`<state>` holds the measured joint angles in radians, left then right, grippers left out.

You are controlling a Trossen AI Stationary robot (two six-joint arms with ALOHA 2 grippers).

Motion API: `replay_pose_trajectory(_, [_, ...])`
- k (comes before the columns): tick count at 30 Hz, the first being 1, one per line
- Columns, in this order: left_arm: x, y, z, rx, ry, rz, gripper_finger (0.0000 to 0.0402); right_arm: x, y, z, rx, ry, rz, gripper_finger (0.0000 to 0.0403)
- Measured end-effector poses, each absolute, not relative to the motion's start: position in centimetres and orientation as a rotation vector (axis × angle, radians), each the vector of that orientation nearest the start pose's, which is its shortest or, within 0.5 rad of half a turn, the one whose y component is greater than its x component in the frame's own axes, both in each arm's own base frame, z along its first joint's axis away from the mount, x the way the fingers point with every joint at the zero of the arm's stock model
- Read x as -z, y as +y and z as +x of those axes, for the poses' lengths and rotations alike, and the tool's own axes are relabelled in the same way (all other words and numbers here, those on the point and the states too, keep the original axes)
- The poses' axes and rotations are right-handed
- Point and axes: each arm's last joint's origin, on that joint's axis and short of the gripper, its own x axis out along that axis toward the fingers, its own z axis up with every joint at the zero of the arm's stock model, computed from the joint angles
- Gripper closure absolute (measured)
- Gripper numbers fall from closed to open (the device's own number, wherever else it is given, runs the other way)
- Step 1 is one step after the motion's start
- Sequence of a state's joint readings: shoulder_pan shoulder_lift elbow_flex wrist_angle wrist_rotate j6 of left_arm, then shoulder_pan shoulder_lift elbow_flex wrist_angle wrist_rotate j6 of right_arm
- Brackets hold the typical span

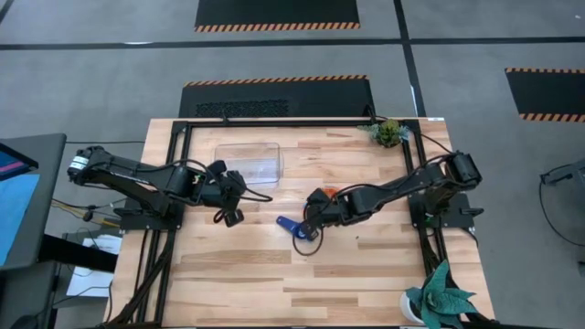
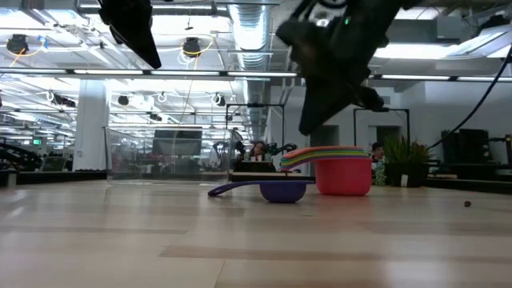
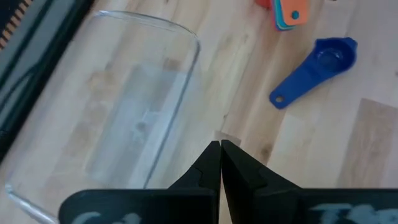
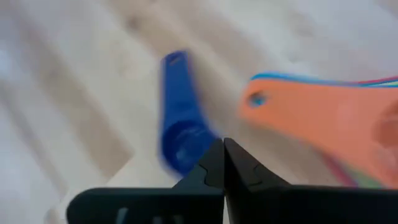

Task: Nest measuring cups in basket
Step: Stack the orange measuring cup on top of the light blue measuring cup, then stack the dark blue measuring cup on top of the orange measuring cup

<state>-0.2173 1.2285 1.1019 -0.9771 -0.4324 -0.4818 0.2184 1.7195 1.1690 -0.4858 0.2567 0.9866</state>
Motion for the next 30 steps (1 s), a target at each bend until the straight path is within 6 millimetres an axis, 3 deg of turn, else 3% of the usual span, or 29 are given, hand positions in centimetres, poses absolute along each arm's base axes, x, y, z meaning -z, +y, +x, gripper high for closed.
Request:
replay_pose_trajectory(6, [-29.7,-3.9,22.3,-0.347,0.985,-0.088,0.0401,-21.7,10.0,34.3,0.247,0.943,0.579,0.0376])
replay_pose_trajectory(13, [-28.5,-4.8,24.7,-0.130,0.928,-0.024,0.0401,-22.7,12.6,33.9,0.169,0.919,0.515,0.0366])
replay_pose_trajectory(19, [-28.9,-4.3,24.3,-0.263,0.883,0.004,0.0401,-19.9,11.9,34.9,0.070,1.014,0.277,0.0355])
replay_pose_trajectory(26, [-29.7,-3.9,22.8,-0.316,0.888,-0.044,0.0401,-19.4,9.5,36.6,0.012,0.994,0.332,0.0317])
replay_pose_trajectory(30, [-29.6,-3.8,22.1,-0.328,0.936,-0.025,0.0401,-19.8,9.3,37.0,-0.033,0.941,0.278,0.0285])
